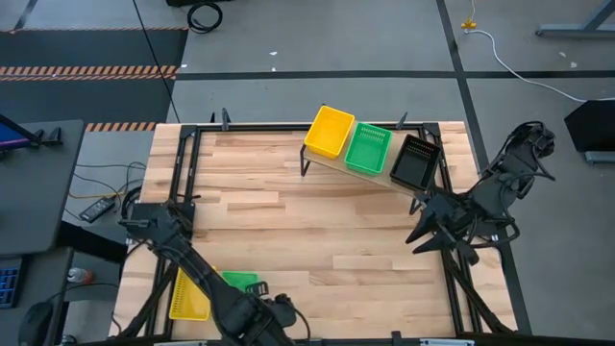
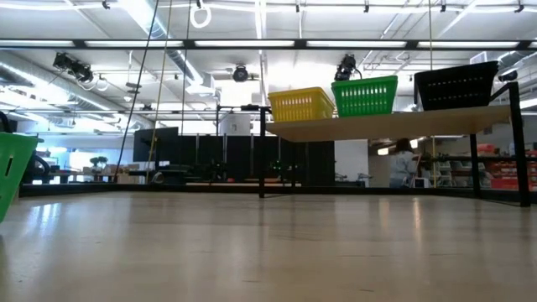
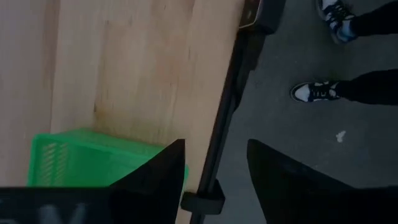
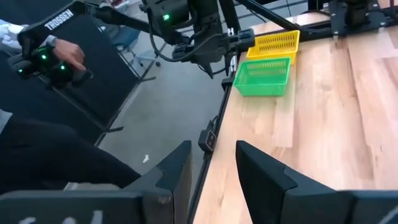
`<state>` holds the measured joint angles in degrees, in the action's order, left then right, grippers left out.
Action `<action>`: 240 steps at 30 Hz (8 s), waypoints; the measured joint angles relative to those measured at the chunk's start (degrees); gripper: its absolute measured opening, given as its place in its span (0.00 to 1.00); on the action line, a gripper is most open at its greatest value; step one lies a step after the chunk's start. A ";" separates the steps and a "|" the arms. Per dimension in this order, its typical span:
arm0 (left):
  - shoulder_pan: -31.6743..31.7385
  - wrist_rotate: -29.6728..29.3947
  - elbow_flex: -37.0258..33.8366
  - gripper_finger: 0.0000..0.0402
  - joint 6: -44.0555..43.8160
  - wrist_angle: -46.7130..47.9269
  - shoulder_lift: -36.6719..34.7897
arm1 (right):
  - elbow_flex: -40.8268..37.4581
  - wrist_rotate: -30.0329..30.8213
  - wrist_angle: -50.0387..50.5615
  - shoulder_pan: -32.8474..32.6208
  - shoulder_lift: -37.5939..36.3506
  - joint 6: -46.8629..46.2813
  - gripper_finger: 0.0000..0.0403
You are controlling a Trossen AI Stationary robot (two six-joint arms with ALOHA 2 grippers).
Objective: Stack baskets on shelf by color
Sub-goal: Stack the green bin on the green bin
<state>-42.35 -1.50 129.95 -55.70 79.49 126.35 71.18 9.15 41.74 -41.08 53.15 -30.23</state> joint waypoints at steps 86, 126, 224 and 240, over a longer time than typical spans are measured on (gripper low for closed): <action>-7.40 8.97 -32.21 0.58 -10.53 -14.38 -3.57 | 0.00 5.68 4.89 -0.22 1.44 -11.10 0.32; 26.60 -0.02 -20.88 0.16 45.86 -36.28 -3.59 | -0.02 6.20 19.28 1.25 3.85 -20.94 0.32; 10.69 -25.94 -26.38 0.43 -5.14 -12.42 -34.02 | -0.02 15.13 0.76 16.48 5.61 10.88 0.03; 10.95 -25.77 -26.40 0.43 -4.44 -12.88 -31.83 | -0.02 18.88 12.61 32.54 5.14 20.12 0.04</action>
<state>-31.40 -27.27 103.55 -60.14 66.62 94.52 71.16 28.03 54.35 -8.54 58.28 -10.11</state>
